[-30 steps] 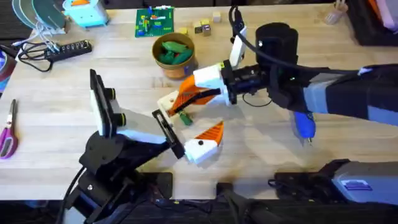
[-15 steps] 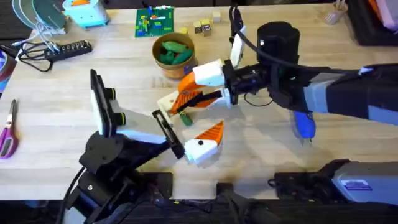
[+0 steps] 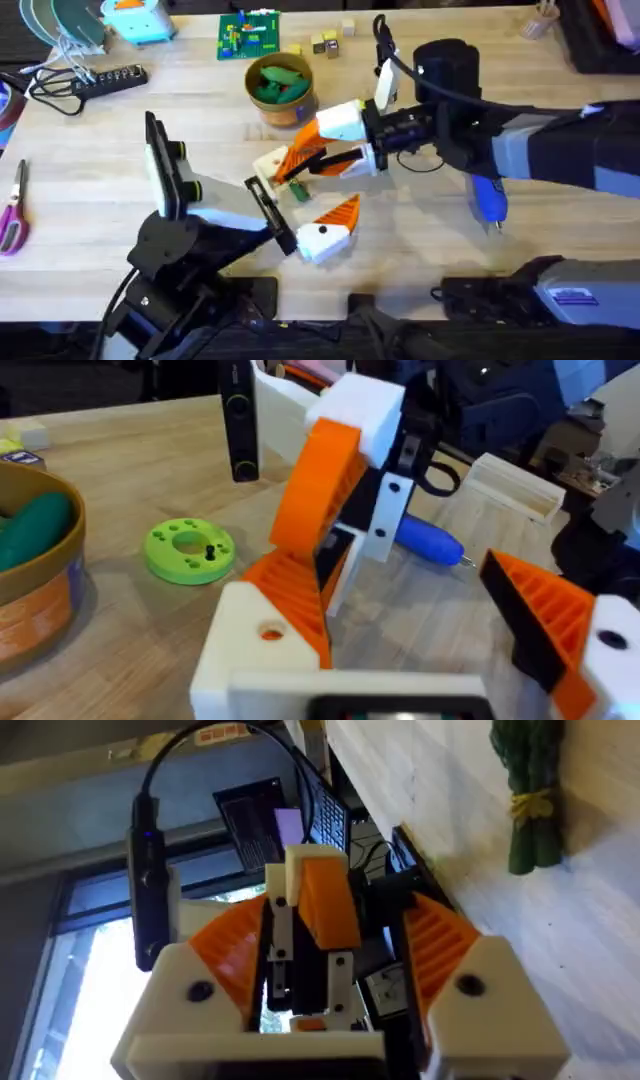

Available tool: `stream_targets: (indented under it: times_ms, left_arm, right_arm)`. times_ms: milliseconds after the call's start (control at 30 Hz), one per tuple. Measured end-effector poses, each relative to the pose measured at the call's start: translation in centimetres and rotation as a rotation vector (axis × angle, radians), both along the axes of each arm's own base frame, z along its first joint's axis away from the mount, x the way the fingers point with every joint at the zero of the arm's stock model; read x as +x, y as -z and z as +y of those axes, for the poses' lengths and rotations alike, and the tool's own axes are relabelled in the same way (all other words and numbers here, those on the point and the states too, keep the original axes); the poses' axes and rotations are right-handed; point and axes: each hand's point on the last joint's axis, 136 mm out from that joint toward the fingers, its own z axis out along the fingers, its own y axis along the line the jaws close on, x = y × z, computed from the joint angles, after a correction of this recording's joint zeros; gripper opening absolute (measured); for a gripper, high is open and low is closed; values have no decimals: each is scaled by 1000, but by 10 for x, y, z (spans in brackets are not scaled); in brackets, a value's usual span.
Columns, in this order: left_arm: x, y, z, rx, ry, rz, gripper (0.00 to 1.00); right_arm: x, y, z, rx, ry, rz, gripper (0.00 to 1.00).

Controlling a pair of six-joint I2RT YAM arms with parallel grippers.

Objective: Pick up the gripper from the table and insert it into the empty holder that is missing its gripper. Then pick up a screw, insert it into the mounting hole, and use the screwdriver to tighten it. Finally, clean up the table by picking up the vegetable and placing it into the bucket.

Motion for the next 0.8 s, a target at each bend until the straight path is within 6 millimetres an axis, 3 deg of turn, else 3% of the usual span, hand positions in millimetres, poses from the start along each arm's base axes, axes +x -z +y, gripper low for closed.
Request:
stream_targets:
  times_ms: [100,200,367,800]
  left_arm:
    - [0,0,0,0,0,0,993]
    - [0,0,0,0,0,0,993]
    - [0,0,0,-4,-1,6,992]
    - [7,1,5,-16,-50,32,992]
  right_arm:
    - [0,0,0,0,0,-4,633]
    - [1,1,0,-2,3,-9,500]
    - [3,1,0,-3,12,-21,37]
    - [3,6,13,-40,57,-38,9]
